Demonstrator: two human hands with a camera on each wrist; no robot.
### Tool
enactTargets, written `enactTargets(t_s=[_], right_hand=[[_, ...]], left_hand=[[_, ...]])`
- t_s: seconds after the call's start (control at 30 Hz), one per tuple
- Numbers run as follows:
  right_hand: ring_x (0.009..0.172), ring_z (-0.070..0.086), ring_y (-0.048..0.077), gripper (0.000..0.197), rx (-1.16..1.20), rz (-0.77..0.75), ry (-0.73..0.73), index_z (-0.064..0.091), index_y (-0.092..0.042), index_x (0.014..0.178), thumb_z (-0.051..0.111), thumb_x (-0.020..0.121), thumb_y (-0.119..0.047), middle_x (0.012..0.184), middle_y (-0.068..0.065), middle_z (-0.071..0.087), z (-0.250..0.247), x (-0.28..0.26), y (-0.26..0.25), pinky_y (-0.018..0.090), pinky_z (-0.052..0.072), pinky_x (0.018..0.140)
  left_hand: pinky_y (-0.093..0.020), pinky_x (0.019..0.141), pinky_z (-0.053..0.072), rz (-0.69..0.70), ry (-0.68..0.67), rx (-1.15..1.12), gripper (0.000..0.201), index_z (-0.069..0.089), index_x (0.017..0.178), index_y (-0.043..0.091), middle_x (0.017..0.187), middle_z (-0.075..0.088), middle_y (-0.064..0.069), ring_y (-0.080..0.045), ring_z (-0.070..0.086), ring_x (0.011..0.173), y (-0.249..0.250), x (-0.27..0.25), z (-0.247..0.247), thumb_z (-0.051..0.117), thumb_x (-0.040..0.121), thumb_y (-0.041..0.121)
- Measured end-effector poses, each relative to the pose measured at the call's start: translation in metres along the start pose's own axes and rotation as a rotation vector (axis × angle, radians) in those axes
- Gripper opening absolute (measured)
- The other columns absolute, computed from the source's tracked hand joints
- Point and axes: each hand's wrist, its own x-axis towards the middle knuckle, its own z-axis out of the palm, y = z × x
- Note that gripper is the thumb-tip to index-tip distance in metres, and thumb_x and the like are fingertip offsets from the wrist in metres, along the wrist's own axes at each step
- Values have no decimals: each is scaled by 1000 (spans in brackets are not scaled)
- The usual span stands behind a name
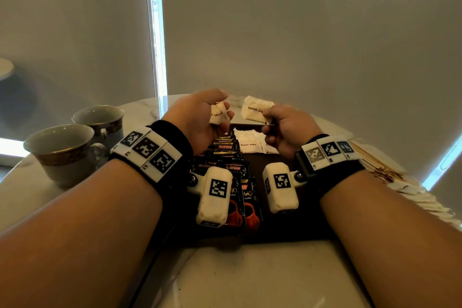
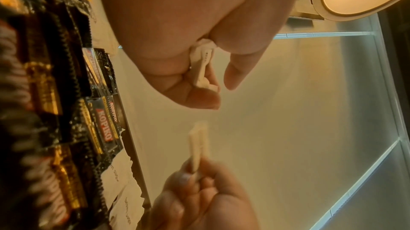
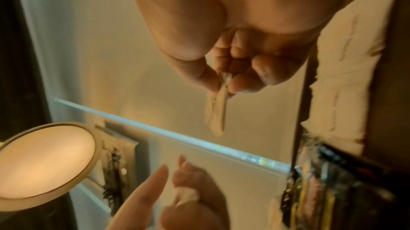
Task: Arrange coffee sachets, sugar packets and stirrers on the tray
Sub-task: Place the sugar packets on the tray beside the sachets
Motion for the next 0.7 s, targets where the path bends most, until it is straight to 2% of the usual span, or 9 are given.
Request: enactTargets(t_s=[0.07, 0.13, 0.2, 0.3, 0.37, 0.47, 0.6, 0.7], right_hand=[[48, 51, 12, 2, -42, 85, 76, 59, -5, 92, 58, 94, -5, 70, 6, 56, -5, 5, 7, 23, 35, 38], [47, 52, 13, 6, -87, 139, 107, 60, -3, 88, 58, 93, -2, 67, 7, 55, -8, 10, 14, 24, 36, 38], [49, 54, 13, 4, -143, 182, 114, 62, 1, 93, 58, 92, 0, 71, 10, 59, -9, 11, 18, 23, 38, 38], [51, 59, 14, 17, -226, 234, 113, 62, 5, 106, 56, 90, 2, 88, 17, 68, -10, 11, 23, 22, 42, 39], [55, 62, 14, 16, -257, 257, 89, 60, 5, 105, 54, 91, 3, 95, 19, 68, -10, 10, 24, 21, 45, 40], [55, 61, 15, 9, -263, 277, 40, 57, 5, 101, 51, 94, 5, 88, 17, 63, -11, 8, 23, 20, 48, 41], [49, 66, 14, 5, -255, 298, 28, 55, 6, 99, 53, 94, 6, 89, 19, 65, -12, 7, 23, 22, 52, 43], [52, 68, 15, 14, -261, 316, 21, 55, 5, 109, 54, 95, 5, 95, 20, 68, -12, 7, 21, 22, 53, 45]], left_hand=[[-20, 43, 45, 12, 9, -28, 11, 58, 104, 6, 85, 56, -7, -14, 59, 65, 1, 1, -2, 61, 98, 15], [-20, 44, 45, 19, 16, -48, 10, 59, 104, 6, 85, 57, -7, -14, 58, 65, 1, 1, -3, 61, 98, 15], [-20, 45, 46, 20, 16, -56, 10, 59, 105, 7, 86, 57, -7, -15, 59, 66, 1, 1, -3, 60, 98, 14], [-20, 47, 47, 25, 16, -57, 9, 59, 104, 6, 86, 56, -8, -15, 59, 67, 2, 0, -2, 59, 99, 13], [-20, 48, 47, 25, 11, -57, 8, 59, 102, 6, 86, 56, -8, -15, 59, 68, 2, -1, -2, 59, 99, 13], [-20, 47, 47, 23, 6, -58, 7, 59, 100, 6, 86, 56, -8, -15, 59, 68, 3, 0, -2, 58, 99, 13], [-20, 46, 48, 32, -3, -63, 9, 61, 105, 8, 92, 55, -9, -17, 60, 72, 2, 0, -2, 54, 99, 10], [-20, 45, 47, 42, -15, -62, 14, 60, 107, 9, 91, 54, -9, -17, 59, 71, 2, -1, -2, 49, 99, 6]])
